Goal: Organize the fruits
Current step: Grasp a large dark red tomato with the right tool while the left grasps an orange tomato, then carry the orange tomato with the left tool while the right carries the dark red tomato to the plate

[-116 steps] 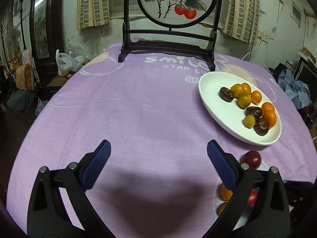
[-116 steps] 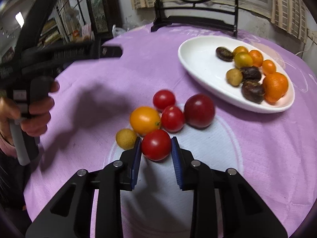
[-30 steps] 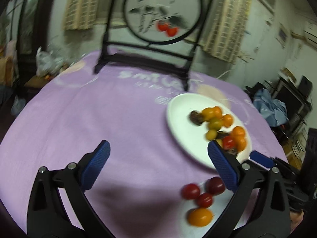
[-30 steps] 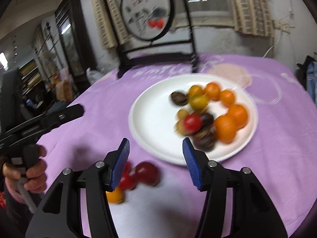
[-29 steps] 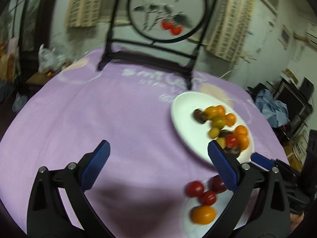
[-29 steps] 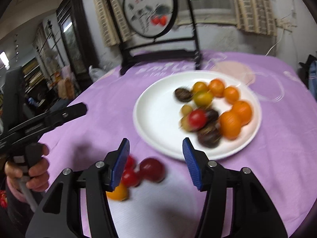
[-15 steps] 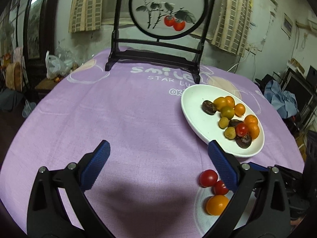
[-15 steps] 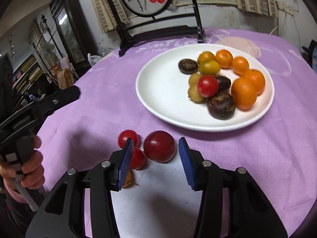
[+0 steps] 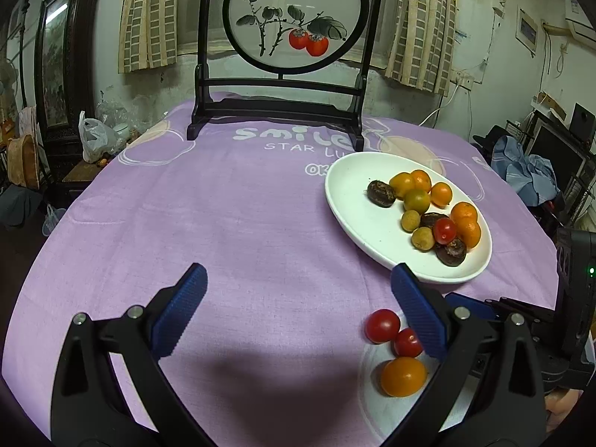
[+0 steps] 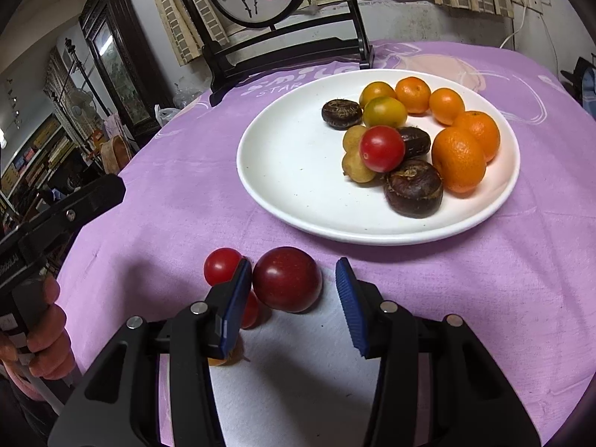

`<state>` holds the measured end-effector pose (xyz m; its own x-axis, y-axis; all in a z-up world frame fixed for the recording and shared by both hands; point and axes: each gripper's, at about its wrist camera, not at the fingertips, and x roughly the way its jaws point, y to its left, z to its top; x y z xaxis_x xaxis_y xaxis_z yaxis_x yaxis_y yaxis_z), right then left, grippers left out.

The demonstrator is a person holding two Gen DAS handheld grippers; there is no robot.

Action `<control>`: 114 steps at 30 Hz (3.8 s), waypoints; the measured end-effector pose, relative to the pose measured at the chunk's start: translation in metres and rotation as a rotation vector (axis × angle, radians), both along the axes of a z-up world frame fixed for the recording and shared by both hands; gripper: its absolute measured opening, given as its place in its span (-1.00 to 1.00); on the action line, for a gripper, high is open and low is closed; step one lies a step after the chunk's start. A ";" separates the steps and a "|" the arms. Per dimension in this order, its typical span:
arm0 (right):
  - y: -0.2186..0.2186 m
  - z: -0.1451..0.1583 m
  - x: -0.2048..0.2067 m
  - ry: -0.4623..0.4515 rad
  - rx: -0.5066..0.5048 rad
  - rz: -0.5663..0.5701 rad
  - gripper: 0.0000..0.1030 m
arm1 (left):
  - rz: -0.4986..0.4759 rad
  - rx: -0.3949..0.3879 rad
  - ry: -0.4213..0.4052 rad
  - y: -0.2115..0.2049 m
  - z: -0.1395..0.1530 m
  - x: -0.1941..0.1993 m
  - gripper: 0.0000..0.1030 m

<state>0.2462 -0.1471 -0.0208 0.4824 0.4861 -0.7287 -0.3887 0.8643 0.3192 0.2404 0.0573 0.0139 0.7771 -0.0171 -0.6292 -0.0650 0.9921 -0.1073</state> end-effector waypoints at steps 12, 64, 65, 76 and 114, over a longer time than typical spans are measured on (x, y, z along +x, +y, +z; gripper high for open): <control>0.006 -0.007 0.009 0.040 0.015 -0.017 -0.11 | 0.001 0.012 0.008 -0.001 -0.004 0.001 0.95; -0.026 0.031 -0.006 -0.082 0.060 -0.082 -0.23 | -0.448 0.011 0.276 -0.070 -0.057 -0.016 -0.23; -0.026 0.032 -0.006 -0.084 0.063 -0.081 -0.23 | -0.446 0.005 0.274 -0.069 -0.057 -0.017 -0.23; -0.049 0.054 0.012 -0.231 0.106 -0.200 -0.23 | -0.359 -0.244 0.099 -0.035 -0.003 -0.003 -0.23; -0.027 0.047 0.039 -0.197 0.041 -0.083 0.08 | -0.018 -0.037 0.000 -0.023 0.008 0.070 0.96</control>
<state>0.2848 -0.1741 0.0264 0.6529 0.4663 -0.5969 -0.3751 0.8837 0.2799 0.3100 0.0347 0.0214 0.7766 -0.0541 -0.6277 -0.0476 0.9884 -0.1440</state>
